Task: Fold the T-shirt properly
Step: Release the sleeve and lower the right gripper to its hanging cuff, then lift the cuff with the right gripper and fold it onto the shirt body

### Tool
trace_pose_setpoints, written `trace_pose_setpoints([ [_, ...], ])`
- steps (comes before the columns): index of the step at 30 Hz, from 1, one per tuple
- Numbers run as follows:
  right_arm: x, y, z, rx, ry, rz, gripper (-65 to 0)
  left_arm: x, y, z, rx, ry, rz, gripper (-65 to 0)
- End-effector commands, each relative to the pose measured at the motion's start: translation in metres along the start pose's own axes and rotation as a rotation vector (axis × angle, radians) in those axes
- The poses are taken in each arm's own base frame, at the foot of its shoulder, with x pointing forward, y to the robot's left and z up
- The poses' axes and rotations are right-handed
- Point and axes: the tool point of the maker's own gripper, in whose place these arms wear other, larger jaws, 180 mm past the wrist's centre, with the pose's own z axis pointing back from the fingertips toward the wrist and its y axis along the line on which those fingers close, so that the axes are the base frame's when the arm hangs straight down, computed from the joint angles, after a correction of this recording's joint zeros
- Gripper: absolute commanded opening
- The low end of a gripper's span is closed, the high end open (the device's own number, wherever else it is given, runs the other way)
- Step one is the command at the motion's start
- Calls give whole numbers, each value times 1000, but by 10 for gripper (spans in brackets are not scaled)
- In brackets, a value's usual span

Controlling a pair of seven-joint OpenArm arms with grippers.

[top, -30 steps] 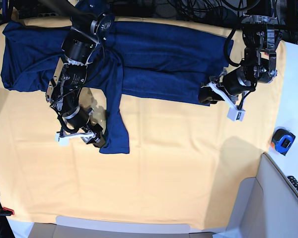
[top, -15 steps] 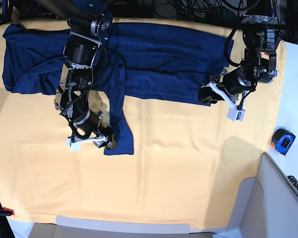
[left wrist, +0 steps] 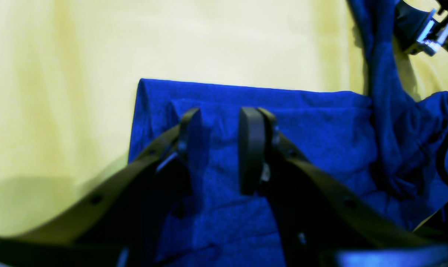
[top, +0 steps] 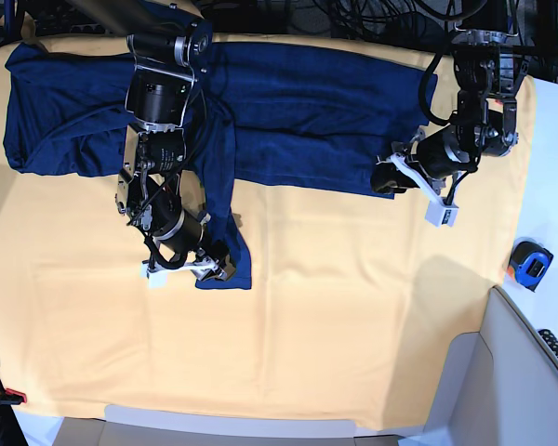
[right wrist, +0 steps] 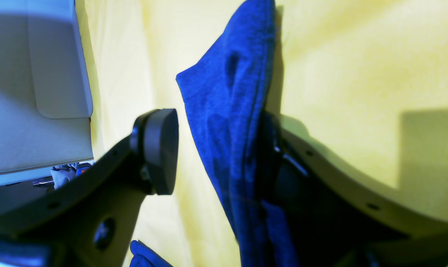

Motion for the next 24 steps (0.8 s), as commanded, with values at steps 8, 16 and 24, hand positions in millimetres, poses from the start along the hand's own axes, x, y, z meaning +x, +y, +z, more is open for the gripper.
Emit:
trace_pose_setpoints([
  [8, -6, 15, -4, 0, 39, 47, -650, 8, 4, 0, 1, -25, 5, -477],
  [16, -50, 96, 10, 135, 78, 429, -650, 9, 5, 0, 3, -29, 6, -477],
  [24, -128, 144, 49, 271, 145, 880, -650, 29, 14, 7, 24, -70, -1, -478],
])
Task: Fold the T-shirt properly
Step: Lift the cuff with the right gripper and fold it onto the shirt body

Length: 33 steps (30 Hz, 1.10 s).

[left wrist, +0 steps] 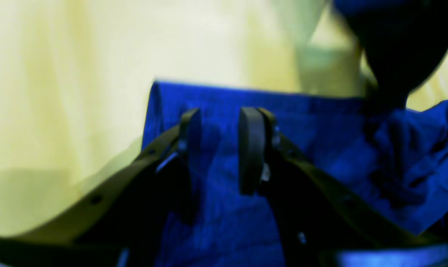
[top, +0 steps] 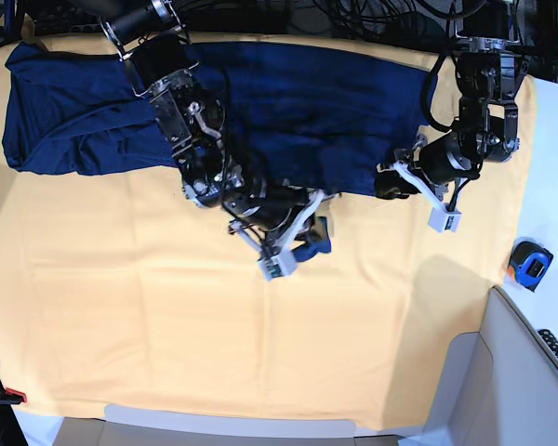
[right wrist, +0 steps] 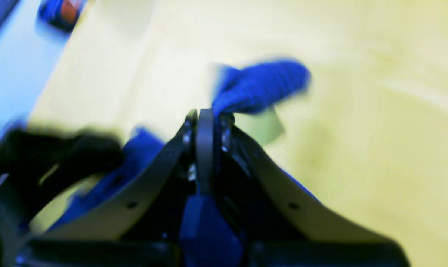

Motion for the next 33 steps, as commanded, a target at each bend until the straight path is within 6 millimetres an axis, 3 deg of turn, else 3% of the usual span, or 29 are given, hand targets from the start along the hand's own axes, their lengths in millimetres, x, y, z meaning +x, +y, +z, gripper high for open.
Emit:
trace_pose_setpoints([
  [1, 11, 17, 2, 26, -40, 64, -650, 23, 10, 12, 24, -70, -4, -478],
  [10, -44, 74, -6, 102, 75, 256, -650, 80, 69, 67, 156, -290, 98, -478],
  [16, -65, 110, -7, 186, 117, 336, -650, 85, 83, 81, 190, -330, 125, -478],
  [22, -69, 112, -8, 190, 128, 342, -648, 84, 82, 80, 187, -327, 127, -478],
  [25, -81, 107, -6, 177, 202, 346, -534, 83, 80, 78, 183, -323, 126, -478],
  [30, -85, 112, -4, 182, 239, 351, -251, 83, 80, 78, 182, -322, 125, -477],
  [33, -86, 114, -3, 190, 240, 354, -204, 82, 80, 78, 183, -320, 126, -477],
])
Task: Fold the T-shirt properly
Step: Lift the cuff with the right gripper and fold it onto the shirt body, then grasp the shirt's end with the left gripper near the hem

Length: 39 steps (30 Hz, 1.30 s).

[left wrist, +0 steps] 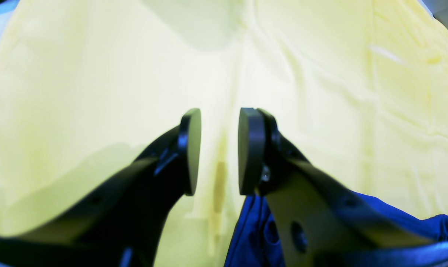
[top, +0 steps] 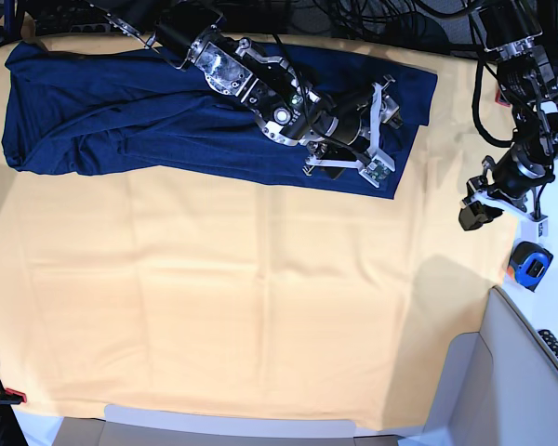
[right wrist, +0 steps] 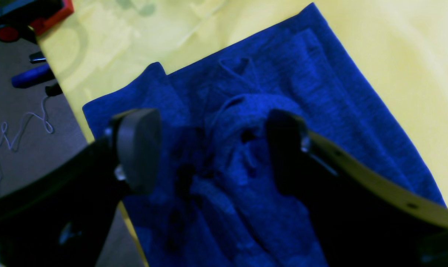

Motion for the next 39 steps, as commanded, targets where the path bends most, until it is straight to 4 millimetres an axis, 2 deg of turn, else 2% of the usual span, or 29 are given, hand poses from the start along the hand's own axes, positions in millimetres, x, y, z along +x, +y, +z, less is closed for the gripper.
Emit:
trace_pose_setpoints([
  [1, 20, 5, 5, 17, -57, 13, -206, 17, -6, 4, -16, -45, -28, -476],
  [3, 27, 5, 11, 14, -86, 23, -213, 9, -4, 3, -13, 1, -30, -476],
  [6, 41, -20, 36, -40, -162, 4, -213, -16, -3, 5, -11, 149, -35, -475],
  [8, 55, -43, 56, -91, -231, -46, -213, -24, -5, 7, -17, 201, -38, -475],
  [12, 59, -109, 92, -187, -360, -228, -212, -29, -8, 10, -50, 226, -118, -458],
  [16, 31, -172, 132, -290, -474, -461, -213, -44, -12, 13, -91, 297, -199, -436],
  [20, -8, -221, 172, -411, -547, -675, -212, -67, -20, 16, -154, 339, -167, -436],
  [23, -38, -242, 198, -474, -585, -795, -210, -82, -24, 18, -188, 364, -123, -436],
  [27, -77, -264, 236, -564, -644, -925, -210, -104, -16, 21, -180, 408, -80, -436],
  [31, -106, -278, 268, -643, -685, -1001, -210, -124, -12, 27, -172, 445, -50, -436],
  [35, -117, -282, 279, -678, -695, -1021, -210, -137, -10, 33, -176, 468, -27, -436],
  [39, -119, -281, 278, -679, -689, -1024, -210, -140, -14, 33, -192, 472, -22, -436],
])
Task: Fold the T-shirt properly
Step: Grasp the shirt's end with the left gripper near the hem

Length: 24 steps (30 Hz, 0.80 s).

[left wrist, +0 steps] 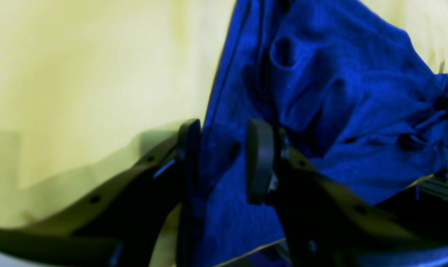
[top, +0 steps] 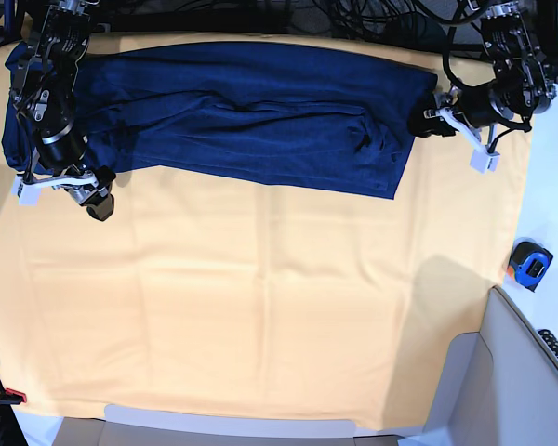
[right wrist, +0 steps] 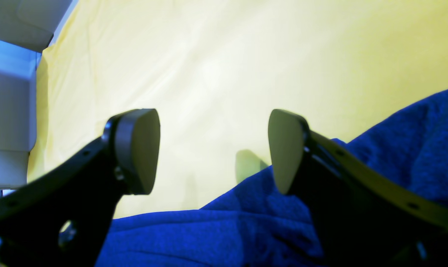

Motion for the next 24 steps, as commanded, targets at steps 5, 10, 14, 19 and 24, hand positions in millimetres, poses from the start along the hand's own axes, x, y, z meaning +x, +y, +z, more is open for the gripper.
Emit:
trace_pose_setpoints([
  [5, 12, 7, 3, 23, -39, 19, -210, 11, -2, 6, -6, -32, -17, -436],
  [10, 10, 4, 4, 16, -33, 19, -210, -2, 13, 2, 7, -25, 40, -436],
  [14, 9, 3, 4, 14, -31, 18, -210, -11, 16, -5, -3, -8, 72, -436],
  [19, 8, 3, 4, 14, -29, 15, -210, -15, 4, -13, -37, -6, 87, -436],
  [24, 8, 3, 4, 14, -29, 15, -210, -24, -16, -29, -86, 37, 68, -436],
])
